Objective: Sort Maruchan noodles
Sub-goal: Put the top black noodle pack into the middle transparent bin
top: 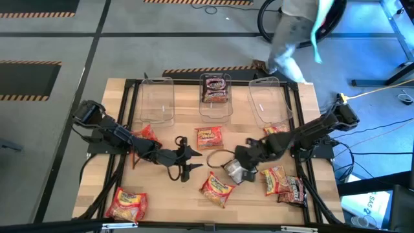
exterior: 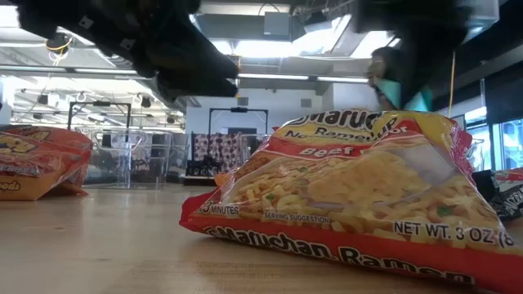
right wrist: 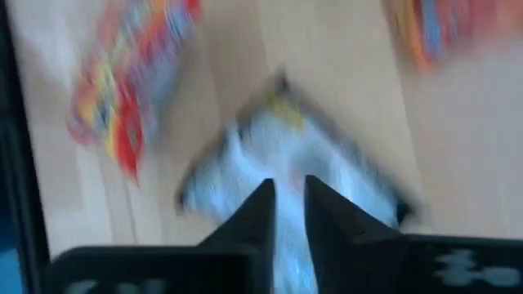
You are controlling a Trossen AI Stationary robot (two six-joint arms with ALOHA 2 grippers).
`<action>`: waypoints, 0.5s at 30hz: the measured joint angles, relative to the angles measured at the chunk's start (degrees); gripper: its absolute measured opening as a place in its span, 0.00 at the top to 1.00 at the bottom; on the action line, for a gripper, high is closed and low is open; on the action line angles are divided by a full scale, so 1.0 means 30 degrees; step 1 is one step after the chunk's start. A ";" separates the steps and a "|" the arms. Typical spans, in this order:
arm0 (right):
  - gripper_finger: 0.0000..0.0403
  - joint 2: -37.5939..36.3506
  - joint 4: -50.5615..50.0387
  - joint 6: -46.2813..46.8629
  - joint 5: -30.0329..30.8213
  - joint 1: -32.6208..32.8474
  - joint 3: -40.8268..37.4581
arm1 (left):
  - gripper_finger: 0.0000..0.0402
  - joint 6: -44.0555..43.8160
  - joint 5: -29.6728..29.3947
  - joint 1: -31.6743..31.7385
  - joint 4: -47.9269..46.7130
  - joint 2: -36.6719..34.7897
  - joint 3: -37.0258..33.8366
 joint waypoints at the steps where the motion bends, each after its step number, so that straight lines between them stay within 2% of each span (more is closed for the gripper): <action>1: 0.81 -0.0161 -0.0730 0.0643 0.0298 0.0492 0.0000 | 0.49 0.0352 0.0428 0.0145 0.0029 0.0407 0.0483; 6: 0.57 -0.0837 -0.3083 0.3913 0.4236 0.2685 -0.0675 | 0.49 0.2255 0.2211 0.0872 -0.1639 0.3097 0.3908; 10: 0.46 -0.1466 -0.2533 0.6153 0.4661 0.3377 -0.2388 | 0.49 0.3406 0.3109 0.1307 -0.4268 0.5317 0.7256; 15: 0.44 -0.3003 0.0093 0.8162 0.4235 0.3734 -0.5367 | 0.49 0.4823 0.3295 0.1551 -0.8139 0.7861 1.0933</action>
